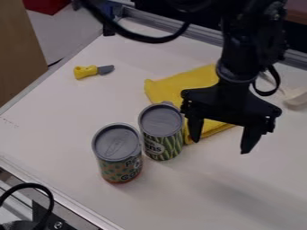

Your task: Move the yellow cloth besides the can

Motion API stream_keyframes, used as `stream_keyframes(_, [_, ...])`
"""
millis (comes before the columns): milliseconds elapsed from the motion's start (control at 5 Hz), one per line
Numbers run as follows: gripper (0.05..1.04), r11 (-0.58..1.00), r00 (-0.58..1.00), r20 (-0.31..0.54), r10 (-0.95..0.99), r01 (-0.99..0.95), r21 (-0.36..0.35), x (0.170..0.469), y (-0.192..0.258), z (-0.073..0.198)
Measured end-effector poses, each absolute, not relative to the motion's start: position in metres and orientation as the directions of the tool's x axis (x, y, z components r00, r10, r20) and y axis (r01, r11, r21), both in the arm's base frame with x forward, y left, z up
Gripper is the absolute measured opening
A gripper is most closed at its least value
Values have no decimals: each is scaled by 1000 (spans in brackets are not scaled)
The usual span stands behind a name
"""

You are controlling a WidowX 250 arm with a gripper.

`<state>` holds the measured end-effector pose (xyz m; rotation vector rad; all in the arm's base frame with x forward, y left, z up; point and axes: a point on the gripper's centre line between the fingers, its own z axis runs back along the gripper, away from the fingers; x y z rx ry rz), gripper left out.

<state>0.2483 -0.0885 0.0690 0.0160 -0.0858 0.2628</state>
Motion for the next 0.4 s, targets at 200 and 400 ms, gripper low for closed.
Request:
stream_keyframes(200, [999, 965, 961, 93, 258, -262, 25, 238, -71, 73])
stream_keyframes(400, [999, 955, 949, 125, 288, -295, 39, 238, -49, 86])
